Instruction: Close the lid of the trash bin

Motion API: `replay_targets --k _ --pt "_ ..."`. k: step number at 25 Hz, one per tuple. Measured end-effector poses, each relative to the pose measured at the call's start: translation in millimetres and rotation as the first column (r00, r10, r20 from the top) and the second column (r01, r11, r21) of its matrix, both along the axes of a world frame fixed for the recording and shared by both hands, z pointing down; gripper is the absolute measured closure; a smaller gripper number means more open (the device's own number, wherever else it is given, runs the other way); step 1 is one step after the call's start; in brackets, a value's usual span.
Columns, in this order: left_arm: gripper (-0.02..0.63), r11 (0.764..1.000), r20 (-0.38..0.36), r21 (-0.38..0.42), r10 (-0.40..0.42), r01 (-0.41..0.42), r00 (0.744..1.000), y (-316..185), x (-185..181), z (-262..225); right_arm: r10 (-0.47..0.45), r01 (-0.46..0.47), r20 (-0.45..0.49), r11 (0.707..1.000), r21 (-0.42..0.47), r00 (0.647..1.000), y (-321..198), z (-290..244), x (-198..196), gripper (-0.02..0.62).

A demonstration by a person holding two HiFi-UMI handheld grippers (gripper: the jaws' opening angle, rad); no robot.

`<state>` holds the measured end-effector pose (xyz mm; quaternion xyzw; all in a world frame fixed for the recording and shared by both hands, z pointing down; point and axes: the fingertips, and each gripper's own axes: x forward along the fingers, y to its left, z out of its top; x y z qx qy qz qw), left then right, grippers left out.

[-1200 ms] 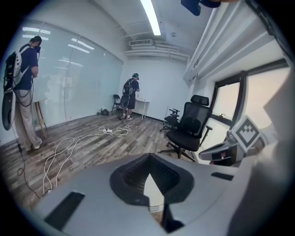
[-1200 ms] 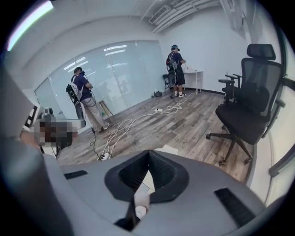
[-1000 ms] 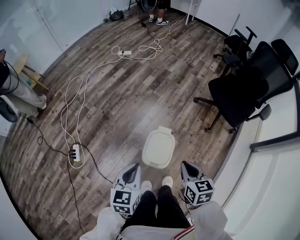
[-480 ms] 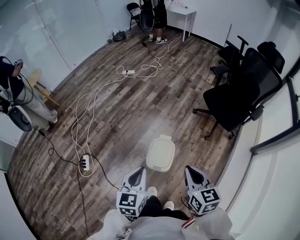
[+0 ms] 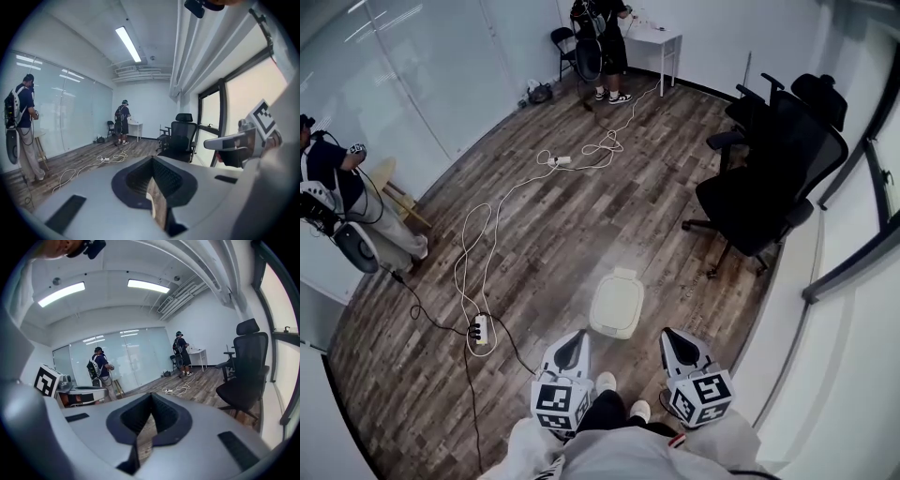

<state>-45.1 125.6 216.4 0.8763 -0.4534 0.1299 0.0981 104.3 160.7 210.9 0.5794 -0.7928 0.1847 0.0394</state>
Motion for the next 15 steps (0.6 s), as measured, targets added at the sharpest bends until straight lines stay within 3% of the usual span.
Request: replay_targets --k 8,15 --pt "0.601 1.000 -0.008 0.006 0.013 -0.013 1.000 52 25 1 -0.009 0.009 0.012 1.000 0.008 1.000 49 -1 13 0.572" --pt "0.601 0.999 -0.012 0.049 -0.009 0.010 1.000 54 26 -17 0.005 -0.004 -0.027 0.999 0.045 1.000 56 -16 24 0.572"
